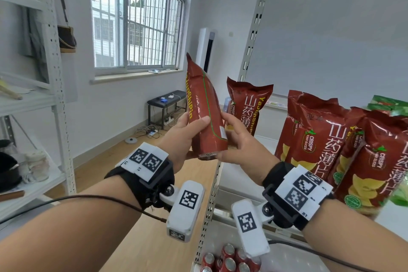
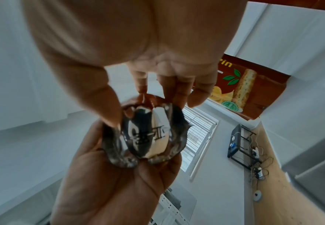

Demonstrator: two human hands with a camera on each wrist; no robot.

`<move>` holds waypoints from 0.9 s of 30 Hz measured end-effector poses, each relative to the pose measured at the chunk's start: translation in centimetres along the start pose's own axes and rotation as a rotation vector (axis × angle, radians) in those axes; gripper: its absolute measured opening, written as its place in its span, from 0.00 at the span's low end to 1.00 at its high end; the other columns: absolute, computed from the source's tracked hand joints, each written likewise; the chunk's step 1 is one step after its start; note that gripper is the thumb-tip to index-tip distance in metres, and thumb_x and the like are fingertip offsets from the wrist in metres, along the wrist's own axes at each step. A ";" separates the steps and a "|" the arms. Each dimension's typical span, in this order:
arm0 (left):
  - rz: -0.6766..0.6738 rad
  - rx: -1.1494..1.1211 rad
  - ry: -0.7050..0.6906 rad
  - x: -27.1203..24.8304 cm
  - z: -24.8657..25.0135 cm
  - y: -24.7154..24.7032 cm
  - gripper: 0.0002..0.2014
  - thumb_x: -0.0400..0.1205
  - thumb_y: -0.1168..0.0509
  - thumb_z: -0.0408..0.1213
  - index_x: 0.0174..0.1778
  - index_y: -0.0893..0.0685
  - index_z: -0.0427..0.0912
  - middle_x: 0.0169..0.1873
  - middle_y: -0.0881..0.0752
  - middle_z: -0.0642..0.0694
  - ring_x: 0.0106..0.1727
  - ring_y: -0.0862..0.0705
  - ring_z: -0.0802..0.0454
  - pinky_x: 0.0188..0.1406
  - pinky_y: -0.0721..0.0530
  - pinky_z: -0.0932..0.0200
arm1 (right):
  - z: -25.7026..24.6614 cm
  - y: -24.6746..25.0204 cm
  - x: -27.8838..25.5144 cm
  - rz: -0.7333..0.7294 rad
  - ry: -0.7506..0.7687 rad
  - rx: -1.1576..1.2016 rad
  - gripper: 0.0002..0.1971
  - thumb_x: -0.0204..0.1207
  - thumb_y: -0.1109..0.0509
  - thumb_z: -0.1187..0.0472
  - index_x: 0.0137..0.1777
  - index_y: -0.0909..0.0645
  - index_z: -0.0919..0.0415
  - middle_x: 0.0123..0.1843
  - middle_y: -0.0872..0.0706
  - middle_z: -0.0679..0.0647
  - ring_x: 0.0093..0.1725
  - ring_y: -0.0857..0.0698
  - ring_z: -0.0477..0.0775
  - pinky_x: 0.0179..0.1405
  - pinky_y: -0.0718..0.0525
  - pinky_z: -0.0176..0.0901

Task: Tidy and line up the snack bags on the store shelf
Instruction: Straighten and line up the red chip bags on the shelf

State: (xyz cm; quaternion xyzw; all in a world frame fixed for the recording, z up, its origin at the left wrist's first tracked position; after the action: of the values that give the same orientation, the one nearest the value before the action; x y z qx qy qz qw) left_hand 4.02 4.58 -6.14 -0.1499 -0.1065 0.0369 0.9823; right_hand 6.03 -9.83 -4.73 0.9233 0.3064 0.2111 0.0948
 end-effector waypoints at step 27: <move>-0.108 -0.086 -0.183 1.6 1.1 -0.8 0.24 0.70 0.31 0.36 0.64 0.20 0.43 0.51 0.10 0.47 0.50 0.11 0.52 0.45 0.14 0.61 | -1.0 1.9 2.2 0.284 -0.025 0.134 0.16 0.75 0.29 0.68 0.58 0.26 0.52 0.47 0.16 0.52 0.33 0.13 0.35 0.26 0.18 0.28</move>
State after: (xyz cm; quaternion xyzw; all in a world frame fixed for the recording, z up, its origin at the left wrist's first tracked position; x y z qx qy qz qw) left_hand 5.41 4.33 -4.56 -0.1820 -0.2053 -0.0071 0.9616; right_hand 8.21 -9.98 -2.49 0.9642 0.1849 0.1900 0.0060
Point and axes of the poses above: each hand's wrist, its own x-axis towards the middle knuckle, its own y-axis out of the back of the hand, z = x × y, the point moved 3 cm from there along x, towards the middle knuckle
